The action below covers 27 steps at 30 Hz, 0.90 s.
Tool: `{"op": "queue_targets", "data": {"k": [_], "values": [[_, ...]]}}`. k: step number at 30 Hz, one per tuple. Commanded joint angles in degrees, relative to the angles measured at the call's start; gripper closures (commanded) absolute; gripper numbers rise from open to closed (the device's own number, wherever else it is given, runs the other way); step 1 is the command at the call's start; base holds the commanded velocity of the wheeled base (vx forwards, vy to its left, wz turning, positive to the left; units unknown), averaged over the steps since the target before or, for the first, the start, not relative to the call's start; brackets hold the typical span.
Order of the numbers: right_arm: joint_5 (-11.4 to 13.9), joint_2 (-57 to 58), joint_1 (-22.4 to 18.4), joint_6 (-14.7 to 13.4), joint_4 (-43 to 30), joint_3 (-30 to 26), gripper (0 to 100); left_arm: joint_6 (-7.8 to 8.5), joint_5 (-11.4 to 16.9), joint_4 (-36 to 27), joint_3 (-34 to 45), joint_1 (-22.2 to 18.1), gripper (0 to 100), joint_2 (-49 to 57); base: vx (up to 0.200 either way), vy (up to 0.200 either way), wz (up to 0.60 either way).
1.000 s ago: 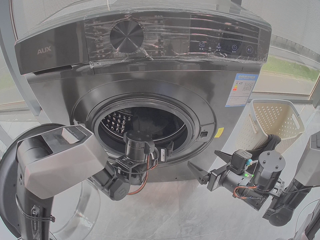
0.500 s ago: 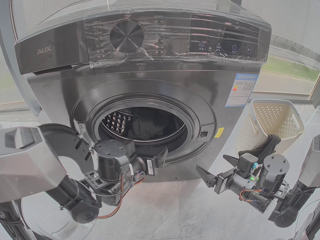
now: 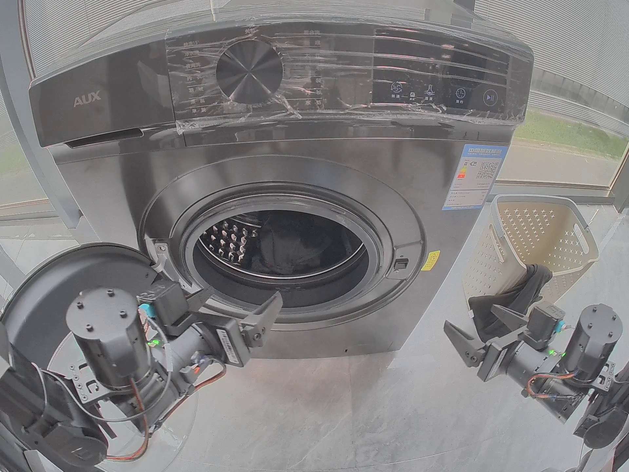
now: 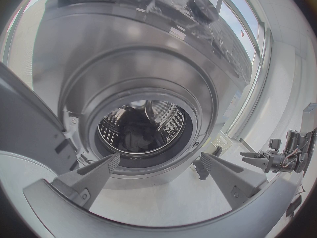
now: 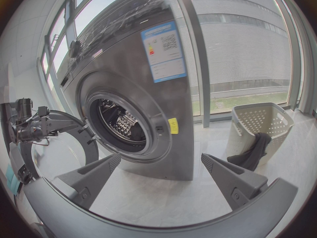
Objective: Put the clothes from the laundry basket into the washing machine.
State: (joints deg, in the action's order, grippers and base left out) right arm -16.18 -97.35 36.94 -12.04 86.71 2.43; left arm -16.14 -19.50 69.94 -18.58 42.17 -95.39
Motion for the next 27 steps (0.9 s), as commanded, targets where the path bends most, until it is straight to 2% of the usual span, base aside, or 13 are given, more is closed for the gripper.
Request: {"op": "queue_targets", "data": {"k": [1, 2, 7, 13, 19, 23, 27], "values": [[-0.1, 6.9, -3.5, -0.3, -1.8, -2.4, 0, 0.14, 0.1, 0.0, 3.2, -1.2, 0, 6.2, 0.0, 0.0, 0.0], [0.5, 11.6, -5.4, 0.1, -5.7, -2.4, 0, 0.58, 0.2, 0.0, 5.5, -1.6, 0, 7.6, -0.2, 0.0, 0.0], [0.6, 16.8, -6.1, -0.3, -15.7, -2.4, 0, 3.4, -0.8, 0.2, 8.9, -3.8, 0, 7.9, -0.2, 0.0, 0.0], [0.3, 19.7, -6.3, -0.5, -21.3, -2.4, 0, 4.36, -1.1, 0.9, 11.5, -5.0, 0, 10.1, 0.0, 0.0, 0.0], [0.1, 25.4, -6.2, 0.4, -24.9, -2.4, 0, 5.68, -1.1, 0.9, 13.4, -5.2, 0, 13.4, -0.2, 0.0, 0.0], [-0.7, 33.3, -6.4, 1.2, -33.2, -2.4, 0, 7.26, -1.1, 0.9, 16.8, -5.2, 0, 17.4, -0.2, 0.0, 0.0], [-1.4, 38.3, -8.2, 1.1, -37.1, -2.4, 0, 8.58, -1.8, -0.2, 18.5, -5.2, 0, 21.8, -0.2, 0.0, 0.0]]}}
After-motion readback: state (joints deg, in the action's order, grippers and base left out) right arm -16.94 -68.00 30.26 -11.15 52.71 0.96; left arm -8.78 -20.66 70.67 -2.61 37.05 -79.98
